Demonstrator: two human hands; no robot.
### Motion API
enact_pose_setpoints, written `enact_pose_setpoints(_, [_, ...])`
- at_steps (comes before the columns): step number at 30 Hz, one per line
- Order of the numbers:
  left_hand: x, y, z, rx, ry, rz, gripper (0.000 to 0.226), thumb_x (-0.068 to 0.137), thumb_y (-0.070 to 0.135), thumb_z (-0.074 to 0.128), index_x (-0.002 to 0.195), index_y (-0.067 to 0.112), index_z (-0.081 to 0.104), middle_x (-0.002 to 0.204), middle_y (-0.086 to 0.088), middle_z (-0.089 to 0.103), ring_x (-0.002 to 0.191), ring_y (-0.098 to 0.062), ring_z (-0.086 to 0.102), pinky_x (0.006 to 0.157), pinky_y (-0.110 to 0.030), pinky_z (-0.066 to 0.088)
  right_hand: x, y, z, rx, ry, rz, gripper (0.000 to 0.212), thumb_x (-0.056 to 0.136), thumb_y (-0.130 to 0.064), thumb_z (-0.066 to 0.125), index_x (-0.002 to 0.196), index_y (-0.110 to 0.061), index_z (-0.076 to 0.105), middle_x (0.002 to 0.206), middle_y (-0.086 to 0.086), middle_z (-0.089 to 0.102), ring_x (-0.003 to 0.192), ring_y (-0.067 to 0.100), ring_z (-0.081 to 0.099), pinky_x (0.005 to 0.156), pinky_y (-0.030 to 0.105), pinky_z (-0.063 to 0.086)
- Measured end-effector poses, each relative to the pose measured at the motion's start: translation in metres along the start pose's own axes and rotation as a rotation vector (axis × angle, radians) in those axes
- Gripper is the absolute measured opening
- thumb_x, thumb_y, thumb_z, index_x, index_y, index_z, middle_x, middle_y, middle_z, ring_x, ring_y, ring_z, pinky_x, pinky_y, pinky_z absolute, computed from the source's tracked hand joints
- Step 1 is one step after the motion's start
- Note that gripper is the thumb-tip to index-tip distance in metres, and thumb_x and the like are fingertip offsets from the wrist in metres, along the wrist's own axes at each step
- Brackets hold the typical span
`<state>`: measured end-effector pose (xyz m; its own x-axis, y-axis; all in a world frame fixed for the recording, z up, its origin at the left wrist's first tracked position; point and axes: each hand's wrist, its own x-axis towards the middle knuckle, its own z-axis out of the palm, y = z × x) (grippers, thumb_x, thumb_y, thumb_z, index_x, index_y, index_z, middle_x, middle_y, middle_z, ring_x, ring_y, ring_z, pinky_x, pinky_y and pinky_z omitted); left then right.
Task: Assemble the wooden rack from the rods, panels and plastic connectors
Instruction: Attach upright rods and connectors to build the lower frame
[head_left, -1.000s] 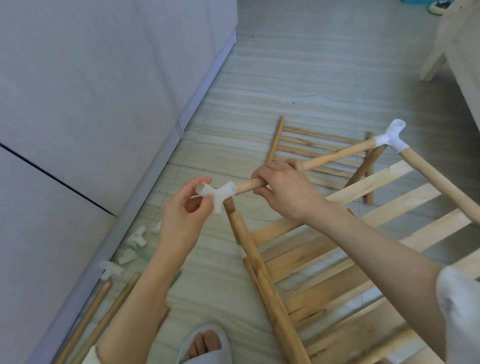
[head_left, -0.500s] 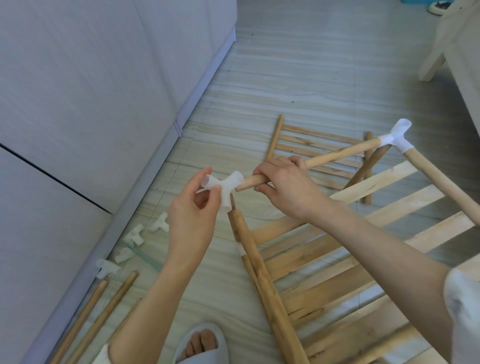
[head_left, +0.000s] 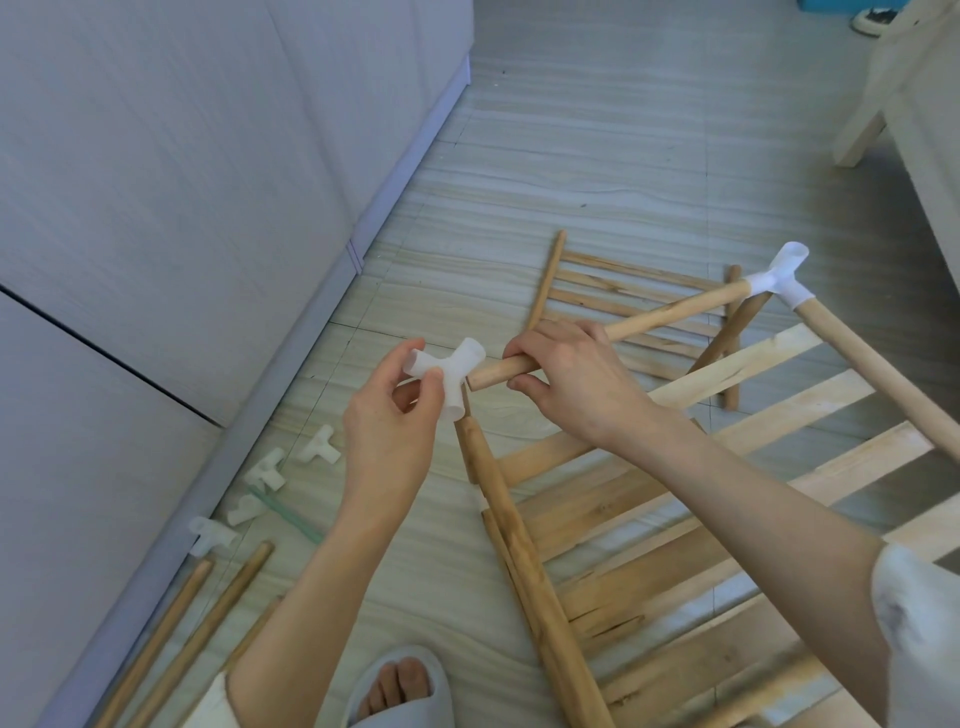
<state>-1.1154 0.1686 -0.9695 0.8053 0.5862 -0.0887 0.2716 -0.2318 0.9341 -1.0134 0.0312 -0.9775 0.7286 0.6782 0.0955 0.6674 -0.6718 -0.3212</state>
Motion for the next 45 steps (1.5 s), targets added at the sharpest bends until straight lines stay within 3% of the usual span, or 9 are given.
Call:
enact_pose_setpoints(4, [-0.003, 0.0, 0.001, 0.017, 0.009, 0.013, 0.034, 0.093, 0.02, 0.052, 0.127, 0.026, 0.056, 0.104, -0.01, 0.067, 0.091, -0.015, 0.051, 0.06, -0.028, 0.045, 0.001, 0.0, -0.003, -0.01, 0.012, -0.01, 0.028, 0.095, -0.031, 0.05, 0.121, -0.022, 0.057, 0.114, -0.004, 0.056, 0.112, 0.015, 0.045, 0.097, 0.027, 0.018])
enact_pose_setpoints(7, [-0.006, 0.001, 0.003, 0.07, 0.04, 0.038, 0.036, 0.095, 0.019, 0.051, 0.13, 0.024, 0.052, 0.112, -0.029, 0.059, 0.087, -0.015, 0.048, 0.068, -0.028, 0.043, 0.0, 0.001, 0.0, -0.042, 0.047, -0.035, 0.025, 0.095, -0.027, 0.049, 0.117, -0.017, 0.058, 0.111, -0.001, 0.056, 0.109, 0.019, 0.047, 0.094, 0.03, 0.02])
enact_pose_setpoints(10, [-0.007, -0.001, 0.001, 0.088, 0.072, 0.041, 0.039, 0.095, 0.02, 0.05, 0.133, 0.025, 0.049, 0.116, -0.024, 0.06, 0.092, -0.026, 0.054, 0.072, -0.032, 0.046, -0.001, 0.003, 0.002, -0.089, 0.066, -0.058, 0.022, 0.096, -0.025, 0.048, 0.113, -0.014, 0.057, 0.109, 0.001, 0.056, 0.105, 0.021, 0.048, 0.091, 0.033, 0.02])
enact_pose_setpoints(14, [-0.006, -0.003, 0.0, 0.128, 0.093, 0.107, 0.04, 0.095, 0.018, 0.051, 0.134, 0.024, 0.049, 0.114, 0.011, 0.057, 0.083, -0.009, 0.061, 0.066, -0.009, 0.048, -0.001, 0.005, 0.0, -0.095, 0.084, -0.063, 0.021, 0.095, -0.023, 0.049, 0.111, -0.011, 0.058, 0.106, 0.004, 0.057, 0.1, 0.023, 0.049, 0.088, 0.033, 0.02])
enact_pose_setpoints(17, [-0.005, 0.0, 0.001, 0.181, 0.088, 0.178, 0.04, 0.094, 0.016, 0.051, 0.134, 0.021, 0.049, 0.105, 0.016, 0.051, 0.08, 0.009, 0.054, 0.066, 0.004, 0.038, -0.001, 0.005, -0.001, -0.096, 0.086, -0.064, 0.02, 0.095, -0.022, 0.051, 0.109, -0.011, 0.058, 0.104, 0.004, 0.057, 0.1, 0.024, 0.049, 0.087, 0.034, 0.021])
enact_pose_setpoints(21, [-0.005, 0.001, 0.002, 0.222, 0.057, 0.255, 0.041, 0.094, 0.014, 0.053, 0.134, 0.019, 0.049, 0.106, 0.01, 0.055, 0.083, 0.009, 0.055, 0.071, 0.004, 0.038, -0.002, 0.005, -0.005, -0.074, 0.091, -0.066, 0.02, 0.095, -0.023, 0.05, 0.109, -0.012, 0.058, 0.104, 0.002, 0.057, 0.101, 0.022, 0.049, 0.089, 0.035, 0.022])
enact_pose_setpoints(29, [-0.003, 0.009, -0.003, 0.11, 0.035, 0.191, 0.041, 0.09, 0.018, 0.06, 0.129, 0.028, 0.055, 0.087, 0.028, 0.059, 0.083, 0.019, 0.057, 0.076, 0.003, 0.039, -0.004, 0.012, -0.007, -0.027, 0.106, -0.086, 0.024, 0.087, -0.026, 0.049, 0.1, -0.012, 0.064, 0.093, 0.003, 0.061, 0.089, 0.026, 0.056, 0.082, 0.038, 0.03])
enact_pose_setpoints(35, [-0.004, 0.021, 0.005, 0.058, -0.017, 0.234, 0.03, 0.087, 0.016, 0.064, 0.088, 0.045, 0.059, 0.065, 0.033, 0.062, 0.072, 0.009, 0.059, 0.07, -0.006, 0.045, -0.005, 0.01, -0.009, 0.011, 0.077, -0.13, 0.029, 0.086, -0.028, 0.047, 0.097, -0.01, 0.066, 0.087, 0.004, 0.062, 0.084, 0.027, 0.057, 0.079, 0.041, 0.036])
enact_pose_setpoints(45, [0.0, 0.012, 0.014, -0.056, -0.087, 0.2, 0.016, 0.088, 0.009, 0.06, 0.095, 0.023, 0.061, 0.092, 0.014, 0.071, 0.085, 0.003, 0.063, 0.073, -0.006, 0.042, -0.006, 0.013, -0.01, 0.0, 0.042, -0.168, 0.025, 0.082, -0.021, 0.052, 0.096, -0.007, 0.067, 0.086, 0.008, 0.064, 0.083, 0.03, 0.059, 0.076, 0.037, 0.034])
